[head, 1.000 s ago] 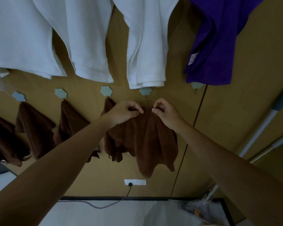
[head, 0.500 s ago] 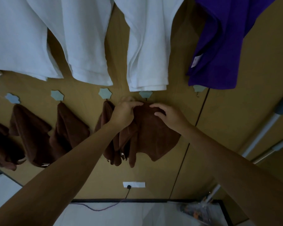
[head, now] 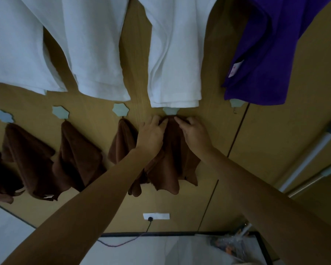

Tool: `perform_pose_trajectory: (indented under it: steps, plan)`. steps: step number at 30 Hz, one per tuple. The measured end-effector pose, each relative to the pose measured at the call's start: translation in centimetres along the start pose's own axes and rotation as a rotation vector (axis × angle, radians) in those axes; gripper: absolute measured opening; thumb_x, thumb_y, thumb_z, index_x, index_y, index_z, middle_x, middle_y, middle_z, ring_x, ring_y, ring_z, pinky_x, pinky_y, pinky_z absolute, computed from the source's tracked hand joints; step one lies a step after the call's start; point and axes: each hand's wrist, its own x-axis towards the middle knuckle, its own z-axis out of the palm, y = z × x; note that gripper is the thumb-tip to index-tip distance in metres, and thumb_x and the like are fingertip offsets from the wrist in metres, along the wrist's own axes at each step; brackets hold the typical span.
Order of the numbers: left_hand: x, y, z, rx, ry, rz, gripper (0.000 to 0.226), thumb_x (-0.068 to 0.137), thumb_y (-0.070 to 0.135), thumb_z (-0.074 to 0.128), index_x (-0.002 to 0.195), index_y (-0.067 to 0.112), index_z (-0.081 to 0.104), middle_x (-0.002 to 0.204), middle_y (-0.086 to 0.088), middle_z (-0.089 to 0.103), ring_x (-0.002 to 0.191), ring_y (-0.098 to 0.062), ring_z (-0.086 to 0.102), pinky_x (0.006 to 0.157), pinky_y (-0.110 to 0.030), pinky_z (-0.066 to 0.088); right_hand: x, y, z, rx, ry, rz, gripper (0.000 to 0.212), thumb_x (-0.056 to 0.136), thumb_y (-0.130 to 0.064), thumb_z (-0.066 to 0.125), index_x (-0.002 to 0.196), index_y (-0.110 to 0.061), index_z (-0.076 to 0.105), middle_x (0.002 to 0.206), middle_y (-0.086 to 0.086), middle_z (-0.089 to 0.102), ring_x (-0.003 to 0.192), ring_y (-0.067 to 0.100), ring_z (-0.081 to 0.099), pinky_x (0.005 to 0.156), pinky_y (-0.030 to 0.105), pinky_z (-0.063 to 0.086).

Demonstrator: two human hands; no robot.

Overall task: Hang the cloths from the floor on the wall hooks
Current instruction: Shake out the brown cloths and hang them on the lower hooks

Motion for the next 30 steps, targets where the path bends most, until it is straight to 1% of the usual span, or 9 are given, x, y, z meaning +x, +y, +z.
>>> perform_pose_trajectory:
  steps: [5, 8, 10, 14, 18, 20, 22, 26, 30]
  plan:
    - [-0.4, -0.2, 1.6, -0.334, -0.062, -0.118, 0.047, 0.086, -0.003, 0.05, 0.132, 0.006, 0.056, 0.11, -0.021, 0.058, 0.1, -0.037, 0.054, 0.082, -0.045, 0.05, -0.8, -0.4, 0.2, 0.11, -0.014, 0.067, 0.035, 0.092, -0.015, 0.048, 0.12, -0.009, 0.068, 0.075, 0.014, 0.058, 0.067, 0.028, 0.058, 0.062, 0.029, 0.051]
    - [0.1, 0.6, 1.8, -0.567, -0.139, -0.236, 0.039, 0.092, 0.01, 0.052, 0.131, 0.009, 0.056, 0.115, -0.017, 0.055, 0.109, -0.029, 0.052, 0.096, -0.041, 0.045, -1.2, -1.0, 0.0, 0.153, -0.035, 0.152, 0.037, 0.088, -0.013, 0.056, 0.122, -0.01, 0.067, 0.094, 0.017, 0.059, 0.085, 0.03, 0.059, 0.074, 0.035, 0.052]
    - [0.1, 1.1, 1.6, -0.485, -0.127, -0.265, 0.041, 0.09, 0.017, 0.057, 0.131, 0.012, 0.056, 0.12, -0.014, 0.049, 0.114, -0.027, 0.044, 0.095, -0.031, 0.039, -1.2, -1.0, -0.1, 0.094, 0.008, 0.169, 0.035, 0.082, -0.011, 0.065, 0.116, -0.012, 0.07, 0.105, 0.018, 0.057, 0.095, 0.032, 0.056, 0.08, 0.037, 0.05]
    - [-0.7, 1.0, 1.5, -0.217, -0.05, -0.19, 0.044, 0.084, 0.026, 0.063, 0.126, 0.012, 0.059, 0.121, -0.011, 0.048, 0.112, -0.029, 0.042, 0.085, -0.037, 0.039, -1.2, -1.1, -0.2, -0.009, -0.023, 0.184, 0.035, 0.081, -0.019, 0.067, 0.115, -0.019, 0.071, 0.103, 0.01, 0.059, 0.096, 0.033, 0.052, 0.076, 0.044, 0.05]
    - [-0.7, 1.1, 1.8, -0.4, -0.136, -0.166, 0.034, 0.089, 0.015, 0.057, 0.121, 0.005, 0.06, 0.102, -0.014, 0.065, 0.09, -0.028, 0.06, 0.069, -0.027, 0.04, -1.9, -1.6, -0.3, 0.135, -0.141, 0.229, 0.043, 0.089, -0.023, 0.058, 0.131, -0.014, 0.06, 0.112, 0.009, 0.065, 0.106, 0.032, 0.058, 0.085, 0.046, 0.051]
    - [-1.0, 1.2, 1.9, -0.475, -0.196, -0.182, 0.034, 0.09, 0.013, 0.054, 0.123, 0.006, 0.057, 0.095, -0.014, 0.068, 0.08, -0.028, 0.063, 0.063, -0.029, 0.044, -2.2, -2.0, -0.4, 0.306, -0.228, 0.341, 0.046, 0.094, -0.022, 0.059, 0.139, -0.016, 0.05, 0.126, 0.006, 0.061, 0.113, 0.023, 0.057, 0.094, 0.034, 0.047]
    - [-1.4, 1.0, 2.2, -0.446, -0.224, -0.187, 0.035, 0.09, 0.016, 0.053, 0.124, 0.007, 0.057, 0.104, -0.014, 0.064, 0.091, -0.029, 0.061, 0.07, -0.036, 0.049, -2.2, -2.3, -0.7, 0.407, -0.332, 0.456, 0.051, 0.096, -0.025, 0.058, 0.144, -0.022, 0.042, 0.13, 0.002, 0.059, 0.114, 0.017, 0.058, 0.095, 0.03, 0.047]
    - [-1.8, 0.7, 1.8, -0.104, -0.195, -0.169, 0.041, 0.089, 0.032, 0.052, 0.123, 0.011, 0.059, 0.124, -0.011, 0.046, 0.115, -0.03, 0.042, 0.08, -0.041, 0.044, -2.3, -2.4, -0.8, 0.43, -0.408, 0.54, 0.051, 0.096, -0.031, 0.056, 0.144, -0.027, 0.037, 0.124, 0.002, 0.061, 0.11, 0.018, 0.06, 0.094, 0.041, 0.051]
    - [-2.6, 0.8, 1.1, 0.077, -0.354, -0.098, 0.057, 0.093, 0.045, 0.043, 0.14, 0.014, 0.044, 0.14, -0.008, 0.036, 0.127, -0.027, 0.033, 0.094, -0.043, 0.04, -3.0, -2.8, -1.2, 0.328, -0.415, 0.506, 0.056, 0.097, -0.036, 0.054, 0.147, -0.028, 0.031, 0.136, 0.003, 0.055, 0.118, 0.02, 0.056, 0.097, 0.044, 0.049]
